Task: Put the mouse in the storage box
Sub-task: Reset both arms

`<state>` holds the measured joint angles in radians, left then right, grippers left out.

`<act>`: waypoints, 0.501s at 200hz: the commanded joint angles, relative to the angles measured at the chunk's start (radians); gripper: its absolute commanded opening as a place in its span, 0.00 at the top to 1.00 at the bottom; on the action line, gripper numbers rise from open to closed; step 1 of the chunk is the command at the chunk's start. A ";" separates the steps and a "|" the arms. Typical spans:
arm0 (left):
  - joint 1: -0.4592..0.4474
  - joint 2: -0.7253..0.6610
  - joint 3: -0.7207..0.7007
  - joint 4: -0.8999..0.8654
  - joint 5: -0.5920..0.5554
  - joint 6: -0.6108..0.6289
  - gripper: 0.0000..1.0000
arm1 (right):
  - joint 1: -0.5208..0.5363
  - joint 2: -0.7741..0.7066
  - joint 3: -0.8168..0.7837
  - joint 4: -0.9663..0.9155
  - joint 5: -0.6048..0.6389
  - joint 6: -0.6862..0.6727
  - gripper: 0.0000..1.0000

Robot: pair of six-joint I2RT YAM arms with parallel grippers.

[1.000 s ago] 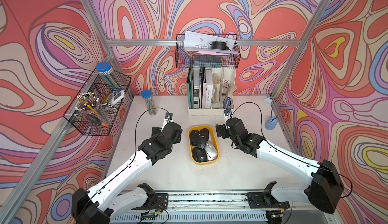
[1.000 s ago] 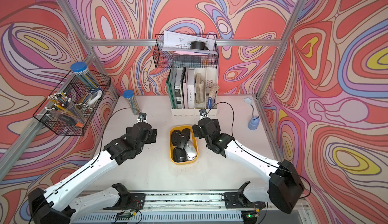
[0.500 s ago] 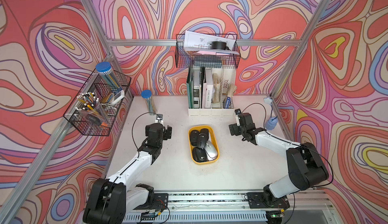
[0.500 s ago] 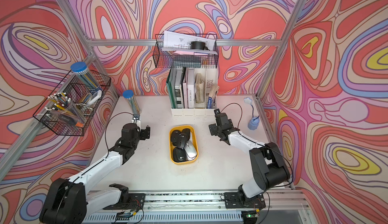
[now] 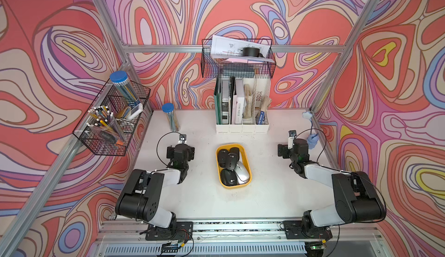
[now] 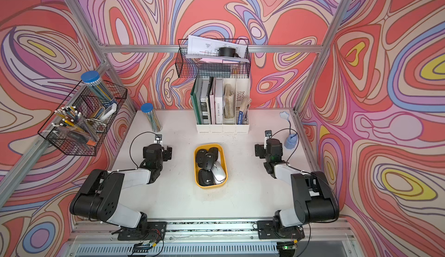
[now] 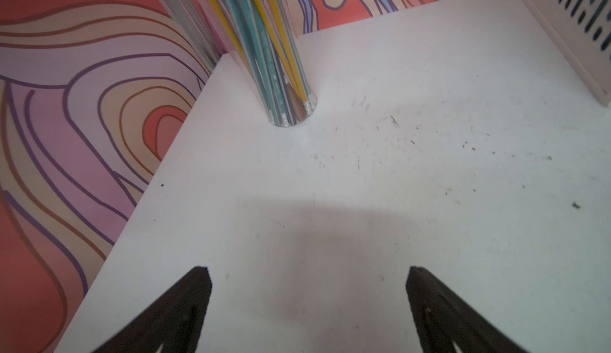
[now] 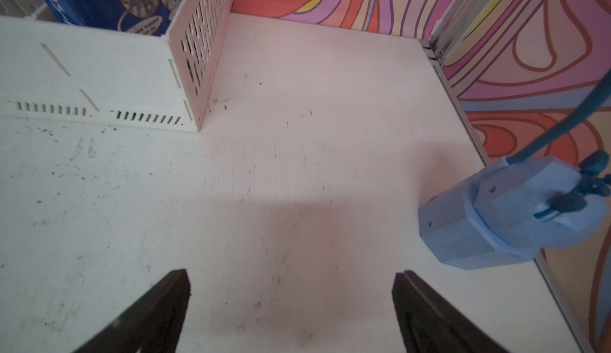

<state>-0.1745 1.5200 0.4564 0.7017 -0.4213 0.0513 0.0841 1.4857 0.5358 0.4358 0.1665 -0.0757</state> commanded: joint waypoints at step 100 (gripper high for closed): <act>0.053 -0.027 -0.076 0.156 0.120 -0.024 0.02 | -0.045 0.218 -0.087 0.567 -0.082 0.065 0.02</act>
<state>-0.1551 1.5131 0.3813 0.8524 -0.4240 0.0334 0.0727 1.6894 0.3992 0.9897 0.1284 -0.0437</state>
